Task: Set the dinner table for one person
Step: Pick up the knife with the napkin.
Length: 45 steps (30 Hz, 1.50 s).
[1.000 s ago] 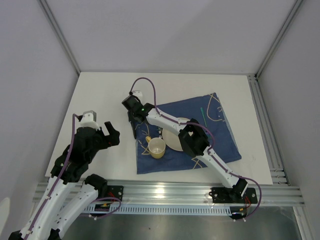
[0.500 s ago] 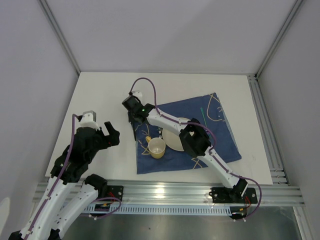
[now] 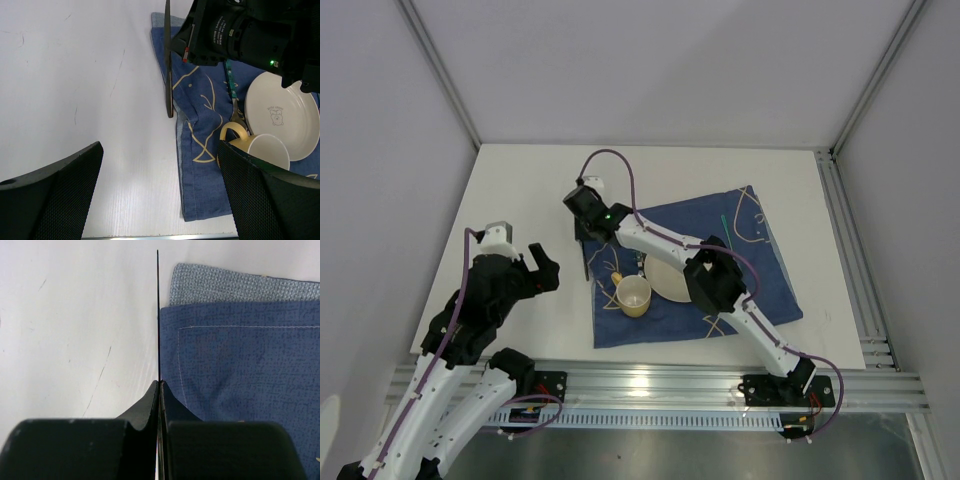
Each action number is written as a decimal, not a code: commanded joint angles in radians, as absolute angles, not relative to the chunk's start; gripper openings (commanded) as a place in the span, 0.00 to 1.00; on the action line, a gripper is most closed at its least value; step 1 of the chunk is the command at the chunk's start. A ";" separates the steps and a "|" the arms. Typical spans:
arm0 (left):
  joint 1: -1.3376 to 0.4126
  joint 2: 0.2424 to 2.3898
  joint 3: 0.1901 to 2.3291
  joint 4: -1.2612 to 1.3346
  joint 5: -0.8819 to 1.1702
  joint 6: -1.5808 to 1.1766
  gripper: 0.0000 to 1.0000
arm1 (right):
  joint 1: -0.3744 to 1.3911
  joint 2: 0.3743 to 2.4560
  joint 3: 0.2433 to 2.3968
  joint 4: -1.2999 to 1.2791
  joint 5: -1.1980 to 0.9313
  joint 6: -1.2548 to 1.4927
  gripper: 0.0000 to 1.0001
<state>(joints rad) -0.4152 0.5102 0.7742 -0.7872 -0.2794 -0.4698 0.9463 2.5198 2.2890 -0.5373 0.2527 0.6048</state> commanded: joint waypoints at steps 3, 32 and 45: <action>-0.420 0.511 0.778 -0.759 -0.275 -0.463 0.99 | 0.951 2.425 2.298 -0.491 0.264 0.594 0.00; -0.420 0.526 0.781 -0.761 -0.282 -0.463 0.99 | 0.902 2.247 2.194 -0.457 0.301 0.535 0.00; -0.420 0.557 0.785 -0.749 -0.281 -0.465 0.99 | 0.877 2.086 2.045 -0.430 0.360 0.451 0.00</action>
<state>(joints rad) -0.4152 0.5434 0.7742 -0.7856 -0.2802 -0.4698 0.8917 2.1914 2.0708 -0.4885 0.3214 0.4835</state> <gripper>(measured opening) 0.993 0.006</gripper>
